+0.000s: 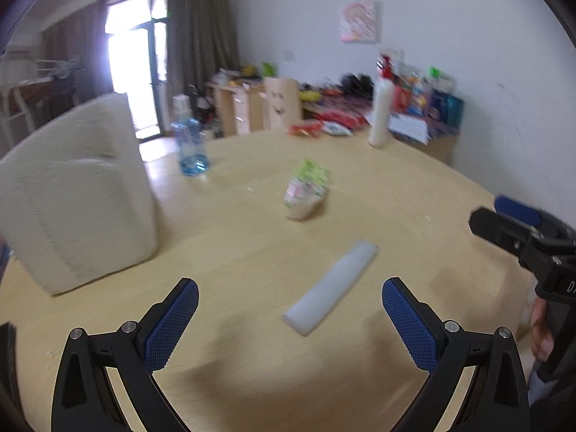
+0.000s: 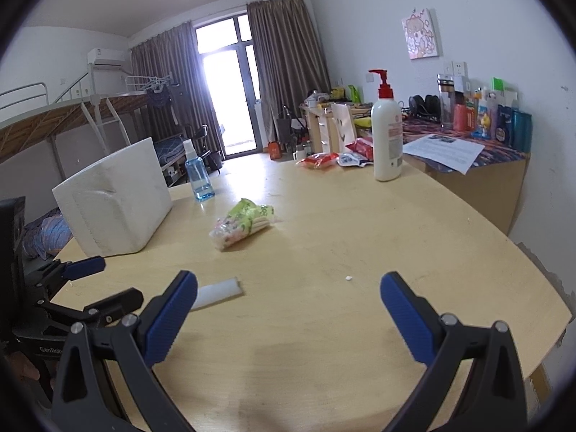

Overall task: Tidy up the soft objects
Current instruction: 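Move the left gripper toward the white foam stick on the table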

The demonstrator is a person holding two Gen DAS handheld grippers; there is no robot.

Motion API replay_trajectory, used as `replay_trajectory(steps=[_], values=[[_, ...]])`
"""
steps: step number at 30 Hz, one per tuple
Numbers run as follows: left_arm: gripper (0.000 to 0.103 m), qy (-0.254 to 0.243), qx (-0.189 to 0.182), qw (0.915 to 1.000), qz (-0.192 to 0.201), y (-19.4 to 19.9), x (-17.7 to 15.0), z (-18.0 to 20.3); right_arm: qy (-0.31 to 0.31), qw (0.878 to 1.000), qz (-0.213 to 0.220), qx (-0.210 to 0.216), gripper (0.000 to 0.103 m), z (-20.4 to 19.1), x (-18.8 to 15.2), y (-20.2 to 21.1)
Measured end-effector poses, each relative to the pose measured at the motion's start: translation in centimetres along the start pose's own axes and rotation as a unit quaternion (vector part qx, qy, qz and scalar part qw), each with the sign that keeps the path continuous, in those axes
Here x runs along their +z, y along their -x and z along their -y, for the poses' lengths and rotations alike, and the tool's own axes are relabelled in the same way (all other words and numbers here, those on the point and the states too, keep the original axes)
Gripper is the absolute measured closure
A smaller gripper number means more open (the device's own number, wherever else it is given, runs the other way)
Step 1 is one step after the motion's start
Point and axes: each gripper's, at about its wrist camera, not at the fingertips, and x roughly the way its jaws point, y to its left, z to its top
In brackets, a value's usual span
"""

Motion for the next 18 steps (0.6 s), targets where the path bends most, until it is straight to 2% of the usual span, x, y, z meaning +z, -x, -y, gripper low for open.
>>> replay_trajectory(steps=[3,11,18], values=[[0.001,-0.024,-0.018,0.9993,-0.021,-1.1,0.2,0.7,0.005,1.000,0.004,-0.002,0.000,0.1,-0.1,0.2],[0.001,-0.037,-0.044,0.9967,-0.058,-2.8,0.4,1.1,-0.006,1.000,0.001,0.000,0.000,0.8,-0.5,0.3],[0.011,-0.058,-0.062,0.9927,-0.085,-4.1,0.5,1.4,-0.010,1.000,-0.001,0.000,0.000,0.9,-0.5,0.4]])
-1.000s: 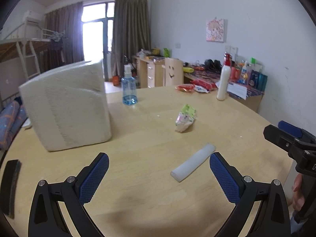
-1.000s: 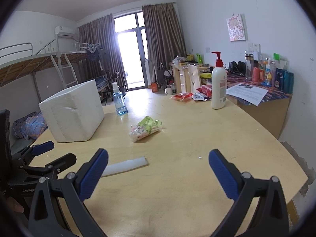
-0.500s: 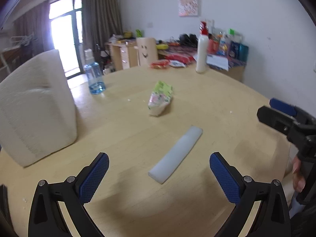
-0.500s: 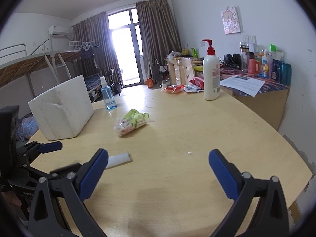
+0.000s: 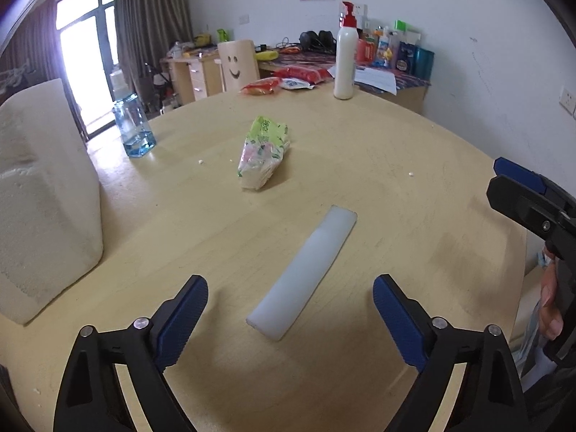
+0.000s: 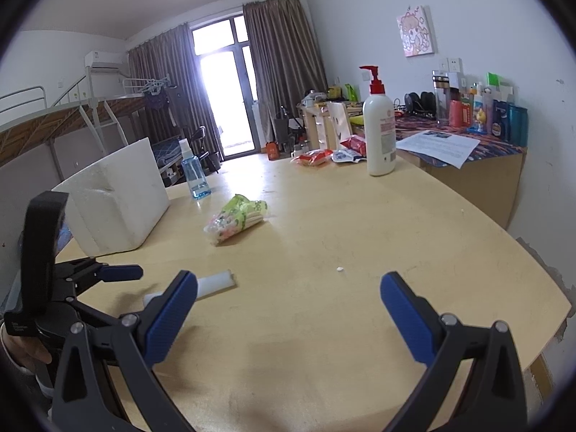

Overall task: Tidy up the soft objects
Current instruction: 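Move the left gripper toward the white foam stick on the table, then close the left gripper on the white foam stick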

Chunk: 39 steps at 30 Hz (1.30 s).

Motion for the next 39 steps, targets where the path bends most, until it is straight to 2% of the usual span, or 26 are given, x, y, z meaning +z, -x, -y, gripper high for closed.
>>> replay_trajectory(steps=[5,8,10,14,23,25,30,39], values=[[0.014,-0.010,0.000,0.9999,0.001,-0.2,0.2,-0.1,-0.004,1.000,-0.002,0.002,0.000,-0.1,-0.2,0.0],[0.019,-0.016,-0.003,0.9999,-0.003,-0.5,0.4,-0.1,-0.004,1.000,-0.004,0.002,0.000,-0.1,-0.3,-0.1],[0.026,-0.021,-0.009,0.9997,-0.006,-0.7,0.4,0.0,-0.004,1.000,-0.004,0.001,0.000,-0.1,-0.3,-0.1],[0.028,-0.022,-0.013,0.9995,-0.017,-1.3,0.6,0.0,-0.003,1.000,-0.004,0.000,0.000,-0.2,-0.2,0.0],[0.039,-0.024,-0.022,0.9990,-0.030,-1.9,0.7,-0.2,-0.005,1.000,-0.010,0.003,0.000,-0.1,-0.3,-0.2],[0.055,-0.026,-0.025,0.9989,-0.028,-1.9,0.7,0.0,-0.004,1.000,-0.011,0.003,0.000,-0.1,-0.1,-0.2],[0.073,-0.032,-0.027,0.9989,-0.022,-1.6,0.6,0.2,0.002,1.000,-0.011,0.004,0.000,-0.4,0.3,-0.3],[0.075,-0.025,-0.033,0.9989,-0.021,-1.4,0.5,-0.2,0.027,1.000,-0.014,0.007,0.000,-1.8,1.3,-1.1]])
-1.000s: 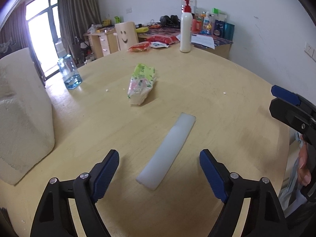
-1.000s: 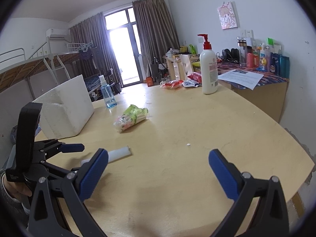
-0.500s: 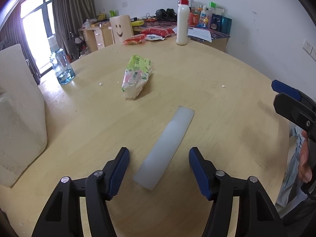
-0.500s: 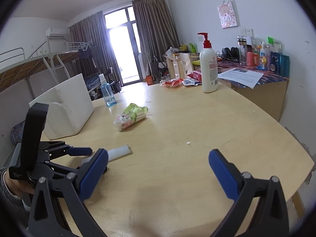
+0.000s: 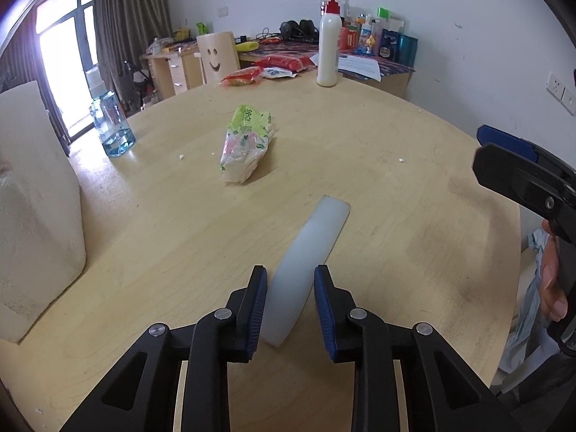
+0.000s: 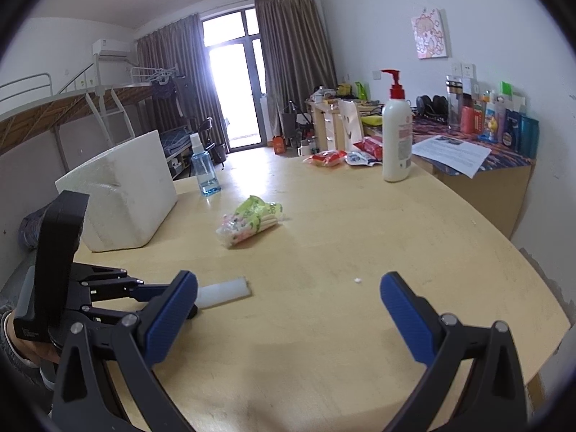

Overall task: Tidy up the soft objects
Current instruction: 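Close the left gripper on the white foam stick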

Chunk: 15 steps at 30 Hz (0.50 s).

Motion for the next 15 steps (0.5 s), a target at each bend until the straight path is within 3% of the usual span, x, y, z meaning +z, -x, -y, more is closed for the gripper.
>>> replay_trajectory(steps=[6,15], values=[[0.082,0.003,-0.007,0.9999,0.007,0.4,-0.2,-0.2,0.019,1.000,-0.003,0.008,0.000,-1.1,1.2,-0.9],[0.083,0.019,-0.023,0.9994,0.016,1.1,-0.5,-0.8,0.052,0.998,-0.019,0.027,0.000,-2.7,2.7,-3.5]])
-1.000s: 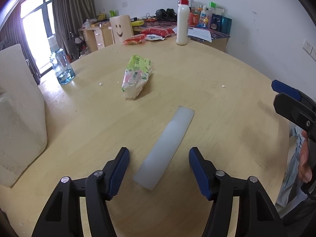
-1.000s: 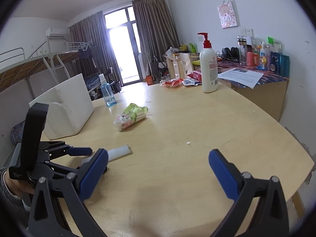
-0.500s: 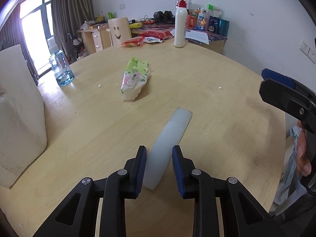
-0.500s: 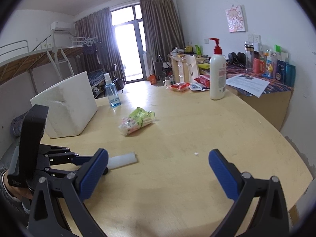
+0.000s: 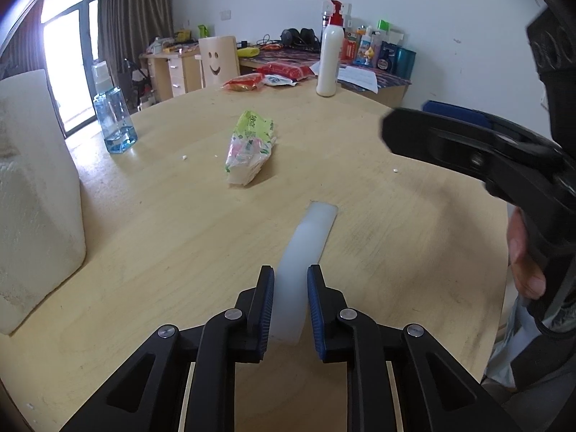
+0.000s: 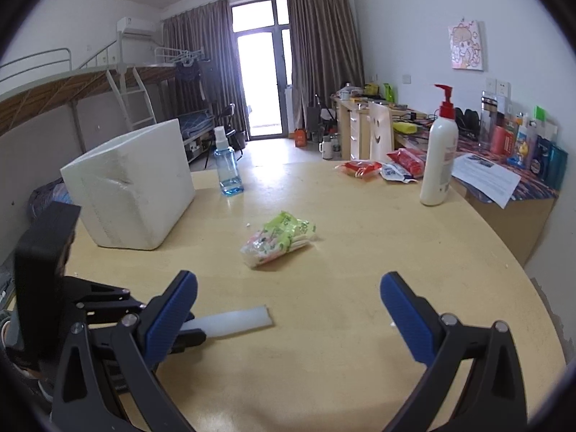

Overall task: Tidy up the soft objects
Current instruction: 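Close the left gripper on the white foam stick, then lift the foam stick with the left gripper while the right gripper grasps the snack packet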

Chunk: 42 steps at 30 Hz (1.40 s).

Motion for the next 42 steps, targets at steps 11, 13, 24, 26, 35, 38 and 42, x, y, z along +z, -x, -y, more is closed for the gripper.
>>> replay_trajectory(steps=[11,13,24,26,35,38,42], values=[[0.086,0.004,-0.024,0.9997,0.005,0.8,-0.5,-0.4,0.016,1.000,-0.023,0.004,0.000,-0.3,1.3,-2.2],[0.086,0.005,-0.028,0.9996,0.009,1.1,-0.6,-0.4,0.021,0.999,-0.027,0.001,0.000,-0.3,1.7,-2.6],[0.086,0.023,-0.019,0.9991,0.031,2.7,-1.3,-2.1,0.048,0.997,-0.058,-0.001,0.000,-2.1,2.6,-5.2],[0.086,0.031,-0.010,0.9988,0.036,3.2,-1.5,-2.8,0.055,0.996,-0.066,-0.001,0.000,-2.5,2.7,-5.8],[0.086,0.067,0.017,0.9961,0.055,4.5,-2.3,-5.1,0.037,0.991,-0.124,-0.016,0.000,-2.6,3.4,-9.0],[0.086,0.078,0.031,0.9949,0.057,4.7,-2.4,-5.7,0.013,0.990,-0.140,-0.026,0.000,-2.1,3.6,-10.2],[0.086,0.090,0.036,0.9932,0.065,4.9,-2.3,-6.0,0.008,0.987,-0.157,-0.039,0.000,-2.1,3.3,-11.3]])
